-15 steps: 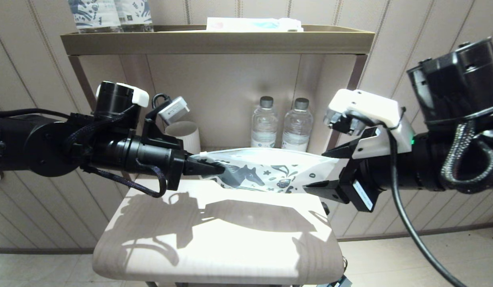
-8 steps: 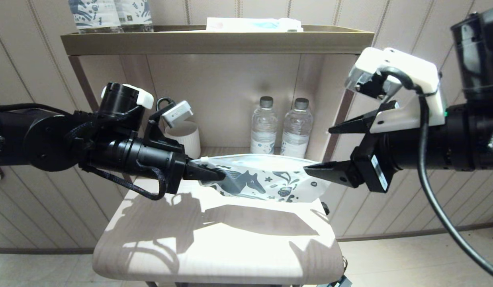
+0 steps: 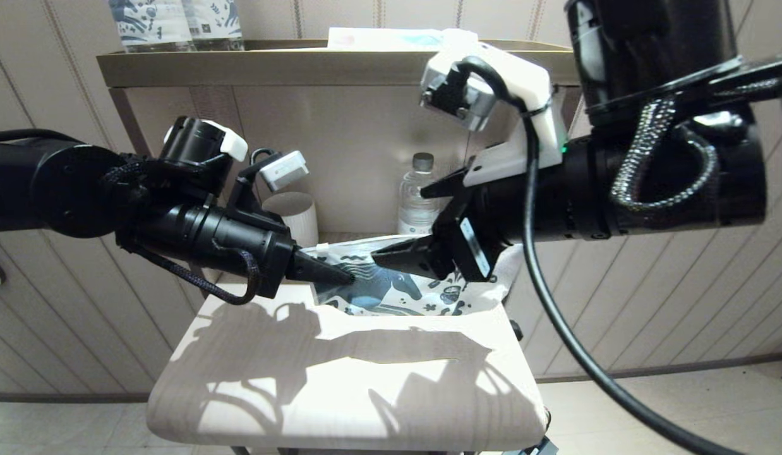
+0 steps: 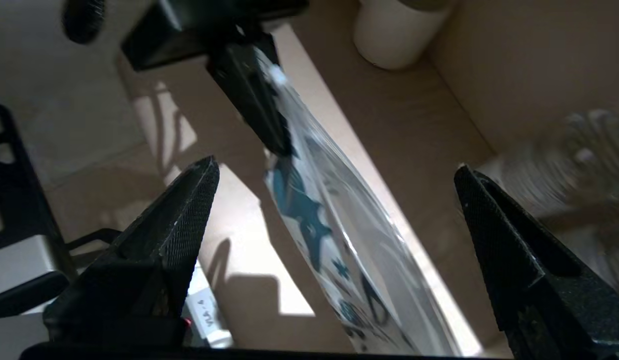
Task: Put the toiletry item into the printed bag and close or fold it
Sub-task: Close the strorage bag and place it on the desk
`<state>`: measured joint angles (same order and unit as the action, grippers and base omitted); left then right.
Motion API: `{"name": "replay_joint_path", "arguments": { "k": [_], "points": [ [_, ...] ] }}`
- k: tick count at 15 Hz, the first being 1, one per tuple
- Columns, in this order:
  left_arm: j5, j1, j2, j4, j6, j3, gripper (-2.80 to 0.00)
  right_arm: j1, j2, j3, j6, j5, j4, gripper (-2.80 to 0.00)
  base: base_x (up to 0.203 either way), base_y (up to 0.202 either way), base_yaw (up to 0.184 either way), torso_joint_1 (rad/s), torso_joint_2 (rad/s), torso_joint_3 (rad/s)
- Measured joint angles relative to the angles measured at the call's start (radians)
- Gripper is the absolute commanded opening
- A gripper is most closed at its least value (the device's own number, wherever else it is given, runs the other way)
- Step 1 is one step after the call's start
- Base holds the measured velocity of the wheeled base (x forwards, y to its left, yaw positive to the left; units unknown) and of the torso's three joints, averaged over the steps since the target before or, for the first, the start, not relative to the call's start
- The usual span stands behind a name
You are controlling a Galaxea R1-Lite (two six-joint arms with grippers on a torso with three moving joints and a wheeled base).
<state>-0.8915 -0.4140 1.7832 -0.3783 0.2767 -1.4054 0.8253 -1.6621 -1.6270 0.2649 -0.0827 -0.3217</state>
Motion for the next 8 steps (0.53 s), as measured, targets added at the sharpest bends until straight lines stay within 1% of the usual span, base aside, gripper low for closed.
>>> {"name": "replay_joint_path", "arguments": {
  "k": [2, 4, 7, 8],
  "points": [
    [-0.002, 0.000, 0.004, -0.011, 0.001, -0.017, -2.80, 0.019, -0.052, -0.044, -0.039, -0.053, 0.003, 0.00, 0.000, 0.000, 0.000, 0.000, 0.00, 0.000],
    [-0.005, 0.000, 0.005, -0.012, 0.005, -0.019, -2.80, 0.024, -0.092, -0.064, -0.046, -0.098, 0.006, 0.00, 0.000, 0.000, 0.000, 0.000, 0.00, 0.000],
    [-0.011, 0.000, 0.006, -0.010, 0.011, -0.016, -2.80, 0.026, -0.136, -0.091, -0.054, -0.125, 0.007, 0.00, 0.000, 0.000, 0.000, 0.000, 0.00, 0.000],
    [-0.016, 0.000, 0.006, -0.010, 0.023, -0.012, -2.80, 0.026, -0.147, -0.105, -0.062, -0.142, 0.006, 0.00, 0.000, 0.000, 0.000, 0.000, 0.00, 0.000]
  ]
}}
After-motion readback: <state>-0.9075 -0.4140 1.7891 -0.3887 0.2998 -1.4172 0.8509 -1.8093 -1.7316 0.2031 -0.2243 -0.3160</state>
